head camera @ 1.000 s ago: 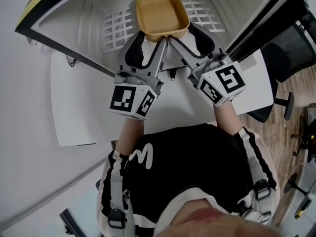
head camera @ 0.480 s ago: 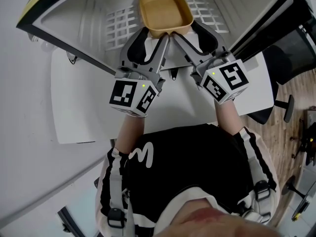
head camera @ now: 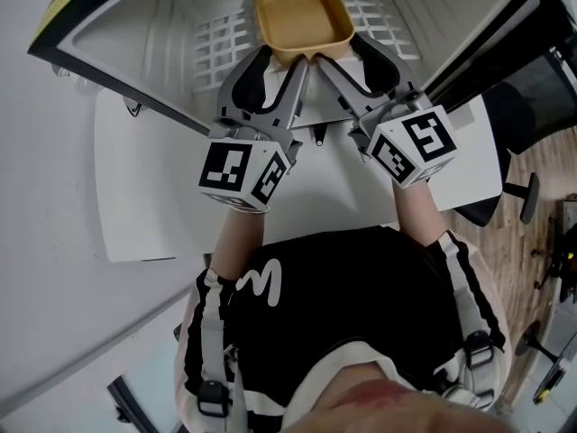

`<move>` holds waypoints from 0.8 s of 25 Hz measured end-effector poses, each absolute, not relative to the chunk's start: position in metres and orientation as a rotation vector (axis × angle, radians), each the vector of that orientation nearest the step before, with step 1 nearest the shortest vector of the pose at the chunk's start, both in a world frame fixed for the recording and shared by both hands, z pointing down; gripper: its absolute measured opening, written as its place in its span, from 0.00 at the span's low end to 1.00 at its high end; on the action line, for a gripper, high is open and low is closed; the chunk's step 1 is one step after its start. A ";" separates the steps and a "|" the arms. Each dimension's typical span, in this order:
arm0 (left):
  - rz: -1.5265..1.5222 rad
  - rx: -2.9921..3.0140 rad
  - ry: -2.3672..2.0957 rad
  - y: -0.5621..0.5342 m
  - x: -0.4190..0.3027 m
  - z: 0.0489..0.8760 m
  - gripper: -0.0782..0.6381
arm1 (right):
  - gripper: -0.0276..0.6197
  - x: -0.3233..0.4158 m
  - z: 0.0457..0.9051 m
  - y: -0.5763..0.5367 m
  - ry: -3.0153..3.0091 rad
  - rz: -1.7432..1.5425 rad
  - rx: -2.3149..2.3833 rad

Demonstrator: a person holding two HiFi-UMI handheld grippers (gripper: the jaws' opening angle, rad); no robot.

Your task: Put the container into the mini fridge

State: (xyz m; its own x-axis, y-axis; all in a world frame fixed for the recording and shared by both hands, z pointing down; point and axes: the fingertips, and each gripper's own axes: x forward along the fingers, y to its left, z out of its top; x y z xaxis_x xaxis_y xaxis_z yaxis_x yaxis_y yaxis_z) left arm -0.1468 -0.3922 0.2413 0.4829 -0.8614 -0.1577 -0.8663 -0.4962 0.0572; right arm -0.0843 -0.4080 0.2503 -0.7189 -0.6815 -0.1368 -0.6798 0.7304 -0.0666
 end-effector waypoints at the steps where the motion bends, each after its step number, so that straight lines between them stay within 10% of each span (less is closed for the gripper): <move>1: 0.258 -2.682 1.563 -0.393 -0.147 0.241 0.38 | 0.43 -0.084 0.250 -0.408 2.776 -0.016 -1.102; 20: 0.129 -2.652 1.545 -0.395 -0.144 0.246 0.38 | 0.43 -0.084 0.249 -0.411 2.763 0.021 -1.162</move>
State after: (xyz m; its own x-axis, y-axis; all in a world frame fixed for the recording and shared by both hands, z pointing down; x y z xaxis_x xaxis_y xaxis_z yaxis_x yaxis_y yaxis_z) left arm -0.1438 -0.3947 0.2457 0.4914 -0.8643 -0.1074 -0.8701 -0.4925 -0.0182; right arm -0.0841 -0.4107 0.2490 -0.6908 -0.7098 -0.1377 -0.7119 0.7010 -0.0426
